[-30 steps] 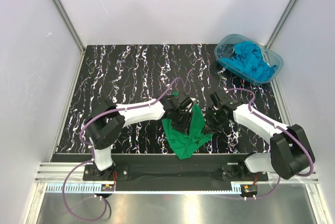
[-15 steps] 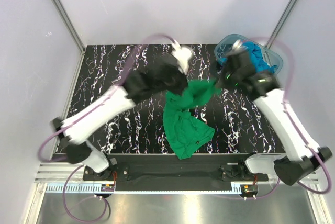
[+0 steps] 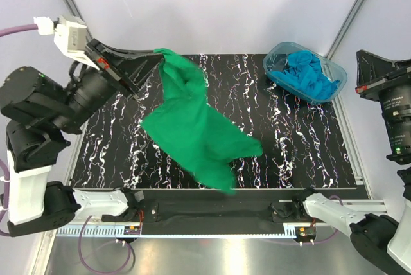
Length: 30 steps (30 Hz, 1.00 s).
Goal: Fold and stack the t-shirts
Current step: Flatten the tshirt out
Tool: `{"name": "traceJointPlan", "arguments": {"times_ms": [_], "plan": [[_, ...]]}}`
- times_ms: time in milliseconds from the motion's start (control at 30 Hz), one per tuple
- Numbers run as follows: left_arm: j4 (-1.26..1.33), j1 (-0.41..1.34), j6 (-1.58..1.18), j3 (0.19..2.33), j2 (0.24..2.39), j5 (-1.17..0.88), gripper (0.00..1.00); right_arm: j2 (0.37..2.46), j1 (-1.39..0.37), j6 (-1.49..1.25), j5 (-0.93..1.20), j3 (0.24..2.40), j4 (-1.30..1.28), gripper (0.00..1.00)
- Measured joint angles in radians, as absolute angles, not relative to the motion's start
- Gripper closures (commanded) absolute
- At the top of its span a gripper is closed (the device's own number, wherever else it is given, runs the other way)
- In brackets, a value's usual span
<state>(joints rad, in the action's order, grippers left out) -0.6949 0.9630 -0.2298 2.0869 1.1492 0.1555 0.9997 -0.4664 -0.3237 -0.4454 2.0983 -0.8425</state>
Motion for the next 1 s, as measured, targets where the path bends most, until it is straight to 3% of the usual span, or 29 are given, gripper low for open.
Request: {"name": "traceJointPlan", "arguments": {"times_ms": [167, 267, 333, 467, 567, 667, 833, 1000], "plan": [[-0.702, 0.963, -0.286, 2.141, 1.193, 0.086, 1.00, 1.013, -0.466, -0.323, -0.426, 2.118, -0.899, 0.99], [-0.732, 0.963, -0.313, 2.149, 1.254, 0.043, 1.00, 1.019, -0.466, -0.367, -0.337, 2.045, -0.944, 0.85], [-0.745, 0.967, -0.328, 2.154, 1.311, 0.015, 1.00, 1.031, -0.465, -0.403, -0.257, 1.938, -0.978, 0.78], [-0.749, 0.978, -0.372, 2.157, 1.419, -0.065, 1.00, 1.041, -0.465, -0.461, -0.135, 1.653, -1.013, 0.74], [-0.750, 1.001, -0.401, 2.212, 1.492, -0.112, 1.00, 1.033, -0.465, -0.490, -0.101, 1.484, -1.061, 0.73], [-0.731, 1.024, -0.427, 2.285, 1.523, -0.130, 1.00, 0.999, -0.464, -0.507, -0.094, 1.447, -1.103, 0.74], [-0.714, 1.023, -0.423, 2.162, 1.377, 0.089, 1.00, 0.923, -0.464, -0.522, -0.067, 1.446, -1.098, 0.68], [-0.808, 0.837, -0.451, 2.013, 1.219, 0.307, 1.00, 0.955, -0.464, -0.542, 0.025, 1.389, -1.081, 0.59]]}}
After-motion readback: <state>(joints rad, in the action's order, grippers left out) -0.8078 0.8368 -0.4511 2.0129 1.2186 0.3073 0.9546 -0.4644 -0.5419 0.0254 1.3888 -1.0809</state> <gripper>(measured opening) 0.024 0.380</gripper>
